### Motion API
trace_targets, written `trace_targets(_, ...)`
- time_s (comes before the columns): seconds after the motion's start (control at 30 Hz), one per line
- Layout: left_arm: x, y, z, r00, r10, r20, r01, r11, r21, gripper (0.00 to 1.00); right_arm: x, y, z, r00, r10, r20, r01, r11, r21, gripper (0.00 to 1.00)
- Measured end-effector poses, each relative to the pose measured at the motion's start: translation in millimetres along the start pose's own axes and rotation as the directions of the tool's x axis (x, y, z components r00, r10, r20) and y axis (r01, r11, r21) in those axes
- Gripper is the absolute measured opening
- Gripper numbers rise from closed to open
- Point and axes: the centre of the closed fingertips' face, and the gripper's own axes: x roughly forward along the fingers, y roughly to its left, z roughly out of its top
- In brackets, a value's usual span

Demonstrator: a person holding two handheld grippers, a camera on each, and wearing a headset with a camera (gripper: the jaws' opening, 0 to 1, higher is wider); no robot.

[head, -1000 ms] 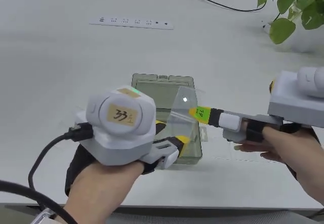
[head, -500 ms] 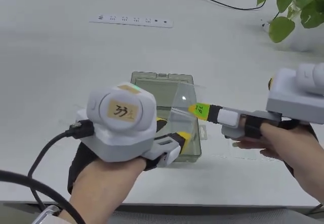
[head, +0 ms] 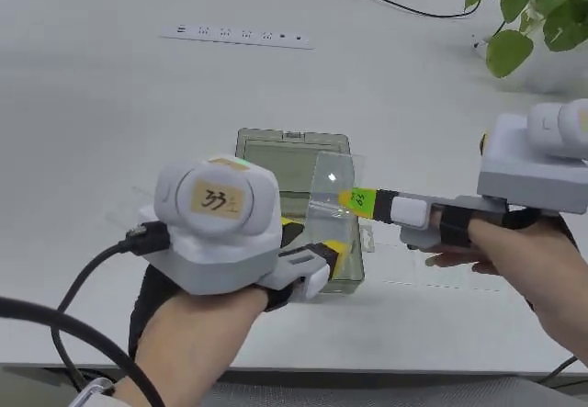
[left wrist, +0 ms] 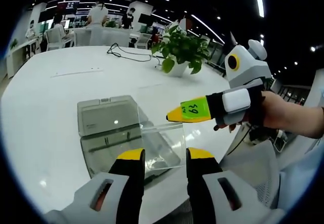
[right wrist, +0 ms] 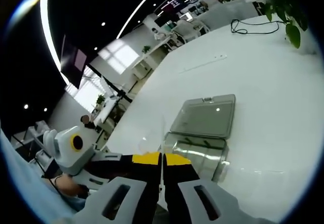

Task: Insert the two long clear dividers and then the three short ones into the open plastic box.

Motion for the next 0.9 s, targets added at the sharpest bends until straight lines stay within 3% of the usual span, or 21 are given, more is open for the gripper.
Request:
trace_targets(0.17, 0.1, 0.6, 0.9, 0.9999, -0.007, 0.013, 0.007, 1.0, 0.003, 0.31, 0.0, -0.1, 1.1, 0.9999, -0.005, -0.012, 0.005, 1.0, 0.007, 0.02)
trace_targets(0.3, 0.1, 0.2, 0.2, 0.9996, -0.015, 0.023, 0.014, 0.998, 0.054, 0.32, 0.2, 0.1, 1.5, 0.9996, -0.014, -0.026, 0.014, 1.0, -0.003, 0.02)
trace_targets(0.57, -6.2, 6.7, -4.7, 0.9992, -0.032, 0.025, 0.028, 0.986, 0.166, 0.64, -1.6, -3.6, 3.4, 0.9979, -0.04, -0.05, 0.041, 0.999, 0.016, 0.02)
trace_targets(0.73, -12.1, 14.3, -3.7, 0.9976, -0.059, 0.036, 0.047, 0.963, 0.266, 0.86, -2.6, -7.9, 4.7, 0.9946, -0.068, -0.078, 0.071, 0.997, 0.034, 0.02)
trace_targets(0.87, -16.5, 22.5, -4.7, 0.9971, -0.075, 0.017, 0.064, 0.937, 0.345, 0.98, -2.3, -12.0, 5.2, 0.9873, -0.1, -0.123, 0.107, 0.993, 0.049, 0.02)
trace_targets(0.9, -17.6, 24.6, -5.7, 0.9969, -0.079, 0.007, 0.071, 0.929, 0.364, 1.0, -2.6, -15.1, 4.8, 0.982, -0.124, -0.143, 0.133, 0.989, 0.061, 0.02)
